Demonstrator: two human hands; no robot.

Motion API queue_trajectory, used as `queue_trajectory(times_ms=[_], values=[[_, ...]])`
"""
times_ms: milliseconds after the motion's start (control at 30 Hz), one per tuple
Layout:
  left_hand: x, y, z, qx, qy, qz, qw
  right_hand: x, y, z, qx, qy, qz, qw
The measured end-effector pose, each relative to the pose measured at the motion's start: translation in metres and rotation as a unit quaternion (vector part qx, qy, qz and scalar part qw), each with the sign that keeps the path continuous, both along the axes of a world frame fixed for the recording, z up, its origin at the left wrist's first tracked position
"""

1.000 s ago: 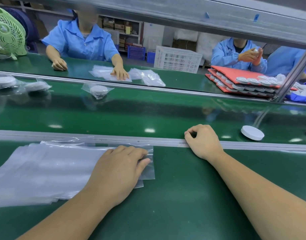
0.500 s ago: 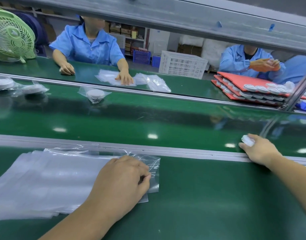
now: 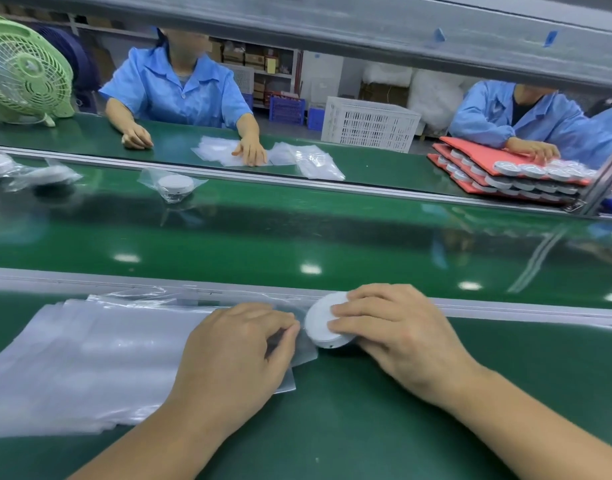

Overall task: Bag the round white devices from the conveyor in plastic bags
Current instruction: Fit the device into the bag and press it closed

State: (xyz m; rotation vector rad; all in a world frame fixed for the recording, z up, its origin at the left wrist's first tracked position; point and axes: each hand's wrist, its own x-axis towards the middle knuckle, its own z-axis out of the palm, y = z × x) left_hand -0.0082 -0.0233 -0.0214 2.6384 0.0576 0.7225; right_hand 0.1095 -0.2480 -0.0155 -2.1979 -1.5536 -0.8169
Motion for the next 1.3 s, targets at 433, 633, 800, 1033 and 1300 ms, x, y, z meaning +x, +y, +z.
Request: queue_trajectory(times_ms=[433, 633, 800, 1033, 1300], values=[[-0.002, -0.004, 0.001, -0.088, -0.123, -0.218, 0.964, -0.049, 0.029, -0.004, 0.206, 0.408, 0.001, 0.889], [0.000, -0.004, -0.002, -0.094, -0.189, -0.184, 0.960, -0.038, 0.035, 0.012, 0.189, 0.425, 0.001, 0.885], [0.005, -0.005, -0.004, 0.096, -0.199, -0.053, 0.974, 0.048, 0.039, 0.057, 0.270, 0.394, -0.092, 0.874], [0.016, -0.011, -0.014, 0.179, -0.025, -0.052, 0.982, 0.185, 0.090, 0.062, 0.143, 0.263, -0.308, 0.903], [0.021, -0.002, -0.018, 0.152, -0.001, -0.070, 0.986, 0.229, 0.134, 0.010, -0.086, 0.424, -0.349, 0.831]])
